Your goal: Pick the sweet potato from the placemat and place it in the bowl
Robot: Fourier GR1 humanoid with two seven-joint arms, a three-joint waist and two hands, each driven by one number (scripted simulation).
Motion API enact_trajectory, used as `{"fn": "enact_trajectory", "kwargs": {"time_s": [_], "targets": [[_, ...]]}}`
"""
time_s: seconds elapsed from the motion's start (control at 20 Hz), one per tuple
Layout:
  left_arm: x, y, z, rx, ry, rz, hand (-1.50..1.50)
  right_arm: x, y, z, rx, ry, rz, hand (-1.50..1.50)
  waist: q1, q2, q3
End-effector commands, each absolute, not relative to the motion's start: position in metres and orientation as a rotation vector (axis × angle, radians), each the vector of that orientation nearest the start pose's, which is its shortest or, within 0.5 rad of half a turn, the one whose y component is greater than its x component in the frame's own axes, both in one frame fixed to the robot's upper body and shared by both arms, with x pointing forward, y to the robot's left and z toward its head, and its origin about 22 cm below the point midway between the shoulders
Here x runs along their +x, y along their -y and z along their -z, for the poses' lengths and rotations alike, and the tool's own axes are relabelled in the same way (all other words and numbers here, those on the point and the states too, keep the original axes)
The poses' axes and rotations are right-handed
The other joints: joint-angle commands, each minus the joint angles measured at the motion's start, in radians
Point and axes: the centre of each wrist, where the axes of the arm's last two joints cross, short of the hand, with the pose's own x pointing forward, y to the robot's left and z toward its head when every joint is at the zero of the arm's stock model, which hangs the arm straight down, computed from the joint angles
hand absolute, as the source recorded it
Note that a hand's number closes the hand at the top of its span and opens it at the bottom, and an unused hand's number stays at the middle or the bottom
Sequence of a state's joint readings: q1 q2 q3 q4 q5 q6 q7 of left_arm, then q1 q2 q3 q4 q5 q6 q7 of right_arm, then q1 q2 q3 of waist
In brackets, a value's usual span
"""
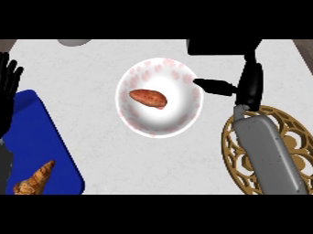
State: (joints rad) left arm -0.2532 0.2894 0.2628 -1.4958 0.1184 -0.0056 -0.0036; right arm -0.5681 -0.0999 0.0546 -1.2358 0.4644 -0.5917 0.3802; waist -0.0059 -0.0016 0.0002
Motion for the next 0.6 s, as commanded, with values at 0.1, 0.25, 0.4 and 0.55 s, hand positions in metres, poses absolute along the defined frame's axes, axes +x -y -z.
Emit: {"fn": "enact_trajectory", "kwargs": {"time_s": [0.1,0.25,0.4,0.55], "targets": [[0.295,-0.323,-0.083,0.25,1.776,-0.035,0.0,0.328,0.269,-0.098,-0.692,1.627,0.119,-1.5,-0.011,-0.002,0.001],[0.3,-0.33,-0.083,0.243,1.772,-0.042,0.0,0.308,0.302,-0.067,-0.659,1.62,0.173,-1.5,-0.002,0.003,0.001],[0.299,-0.323,-0.08,0.221,1.786,-0.038,0.0,0.287,0.343,-0.08,-0.631,1.65,0.157,-1.5,-0.005,0.001,0.0],[0.291,-0.323,-0.078,0.258,1.789,-0.043,0.0,0.26,0.372,-0.075,-0.624,1.646,0.136,-1.5,-0.004,0.0,0.0]]}}
